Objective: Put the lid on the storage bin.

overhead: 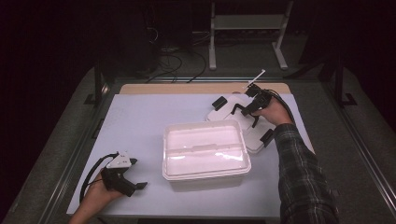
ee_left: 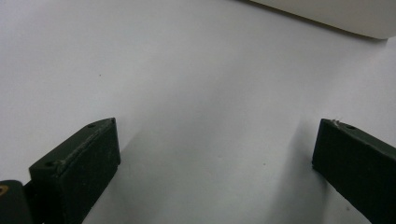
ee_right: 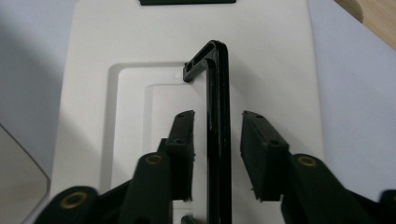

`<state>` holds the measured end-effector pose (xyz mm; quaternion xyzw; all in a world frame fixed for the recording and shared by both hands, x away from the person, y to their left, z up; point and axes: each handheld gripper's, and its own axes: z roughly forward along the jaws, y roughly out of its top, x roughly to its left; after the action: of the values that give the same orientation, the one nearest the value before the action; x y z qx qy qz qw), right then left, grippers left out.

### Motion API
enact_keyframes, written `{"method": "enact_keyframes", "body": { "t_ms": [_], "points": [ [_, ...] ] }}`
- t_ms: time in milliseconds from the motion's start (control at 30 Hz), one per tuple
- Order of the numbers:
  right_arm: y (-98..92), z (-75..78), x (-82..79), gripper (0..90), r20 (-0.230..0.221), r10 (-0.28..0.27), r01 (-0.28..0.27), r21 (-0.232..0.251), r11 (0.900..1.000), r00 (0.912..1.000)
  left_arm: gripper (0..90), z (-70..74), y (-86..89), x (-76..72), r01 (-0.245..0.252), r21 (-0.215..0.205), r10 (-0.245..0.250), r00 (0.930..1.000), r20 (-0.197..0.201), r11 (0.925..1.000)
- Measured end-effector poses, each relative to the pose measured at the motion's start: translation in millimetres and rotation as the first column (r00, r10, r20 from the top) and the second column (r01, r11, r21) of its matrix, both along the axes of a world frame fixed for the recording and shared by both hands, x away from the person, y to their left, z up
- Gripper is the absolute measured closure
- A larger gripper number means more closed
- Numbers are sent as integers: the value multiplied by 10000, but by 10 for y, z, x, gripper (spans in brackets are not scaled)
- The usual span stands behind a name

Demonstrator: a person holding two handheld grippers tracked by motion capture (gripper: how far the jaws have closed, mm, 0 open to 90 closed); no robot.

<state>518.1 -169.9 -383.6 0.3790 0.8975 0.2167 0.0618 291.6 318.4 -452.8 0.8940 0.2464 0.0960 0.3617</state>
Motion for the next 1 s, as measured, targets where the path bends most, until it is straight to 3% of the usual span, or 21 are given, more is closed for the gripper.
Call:
{"method": "enact_keyframes", "body": {
  "t_ms": [133,333,400,667,1000],
  "points": [
    [54,31,0,802,-33,132,-133,-198,9997,9999,0,0,1,0,2,1,-2,10000,-7,10000],
    [110,86,-25,843,-133,470,-474,-343,9983,9988,0,0,1,1,2,-5,-2,10000,-8,10000],
    [106,113,-44,845,102,471,-464,-648,9968,9988,0,0,1,1,4,-1,-4,10000,-10,10000],
    [-87,335,-110,846,373,119,-95,-640,9979,9992,0,1,3,2,29,34,-29,10000,-7,10000],
    [-304,689,-209,847,634,35,-12,-373,9993,9980,0,1,3,2,27,29,-27,10000,-6,10000]
  ]
}}
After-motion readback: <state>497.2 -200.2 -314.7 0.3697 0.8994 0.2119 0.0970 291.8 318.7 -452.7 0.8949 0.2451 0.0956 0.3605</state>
